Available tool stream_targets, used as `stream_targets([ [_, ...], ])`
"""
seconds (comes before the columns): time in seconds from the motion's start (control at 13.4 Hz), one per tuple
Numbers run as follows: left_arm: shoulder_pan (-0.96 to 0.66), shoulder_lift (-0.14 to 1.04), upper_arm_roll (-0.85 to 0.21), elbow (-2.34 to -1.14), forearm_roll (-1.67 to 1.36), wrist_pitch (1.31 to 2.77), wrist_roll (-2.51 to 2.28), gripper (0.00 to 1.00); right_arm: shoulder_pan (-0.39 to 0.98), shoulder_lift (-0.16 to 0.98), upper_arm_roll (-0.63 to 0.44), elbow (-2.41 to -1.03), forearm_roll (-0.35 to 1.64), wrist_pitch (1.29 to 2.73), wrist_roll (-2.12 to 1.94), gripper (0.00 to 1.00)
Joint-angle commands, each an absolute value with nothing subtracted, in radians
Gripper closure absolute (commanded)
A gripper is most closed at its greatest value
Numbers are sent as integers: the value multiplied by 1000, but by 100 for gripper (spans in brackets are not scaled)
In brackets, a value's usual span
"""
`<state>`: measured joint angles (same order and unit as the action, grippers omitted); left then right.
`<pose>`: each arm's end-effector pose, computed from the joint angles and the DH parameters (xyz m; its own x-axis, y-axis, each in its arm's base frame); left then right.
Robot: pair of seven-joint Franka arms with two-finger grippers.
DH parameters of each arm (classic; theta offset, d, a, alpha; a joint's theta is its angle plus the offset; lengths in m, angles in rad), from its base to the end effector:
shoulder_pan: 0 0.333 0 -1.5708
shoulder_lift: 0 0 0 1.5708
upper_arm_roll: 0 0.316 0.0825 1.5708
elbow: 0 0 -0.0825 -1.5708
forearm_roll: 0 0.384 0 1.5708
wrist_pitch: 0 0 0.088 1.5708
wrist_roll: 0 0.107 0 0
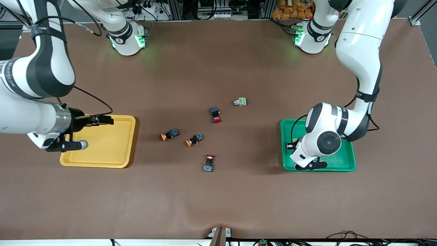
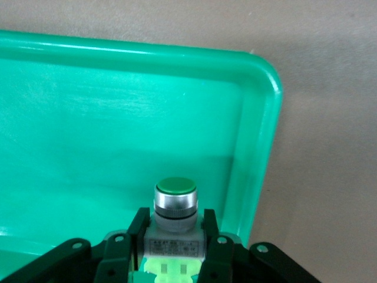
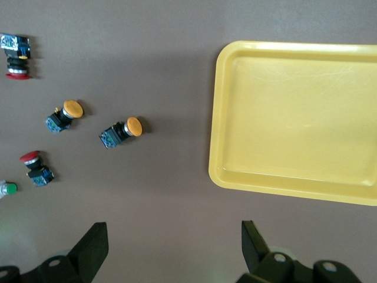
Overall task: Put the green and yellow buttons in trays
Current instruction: 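Lower the green button into the green tray while the right gripper reaches, then grasp the orange-capped button with the right gripper while the left gripper rises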
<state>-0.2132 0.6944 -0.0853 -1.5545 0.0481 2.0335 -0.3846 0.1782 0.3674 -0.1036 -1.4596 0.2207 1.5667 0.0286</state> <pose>0.6526 -0.1902 0.2243 0.9762 0.0787 -0.2019 0.0672 -0.9957 -0.0634 0.6364 0.0802 0.4574 0.9646 0.0419 -0.2603 -0.0025 -0.9858 -0.1681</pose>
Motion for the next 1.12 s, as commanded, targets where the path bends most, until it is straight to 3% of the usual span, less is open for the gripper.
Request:
stream_targets([
  [0.0,-193,701,-92,-1565,67,2049,-357,77,198,411,-107,-1447,238,1600,92,0],
  [0.3,-190,721,-91,-1588,67,2101,-347,70,242,492,-107,-1448,236,1702,175,0],
  [0.45,-186,726,-91,-1592,67,2115,-345,61,252,518,-107,-1448,238,1745,222,0],
  [0.52,-183,726,-91,-1594,67,2115,-345,51,259,532,-107,-1448,232,1767,239,0],
  [0.67,-183,723,-91,-1594,66,2114,-347,0,278,569,-107,-1451,225,1842,303,0],
  [1.05,-182,683,-100,-1586,61,2095,-348,0,364,633,-109,-1462,201,1945,592,0],
])
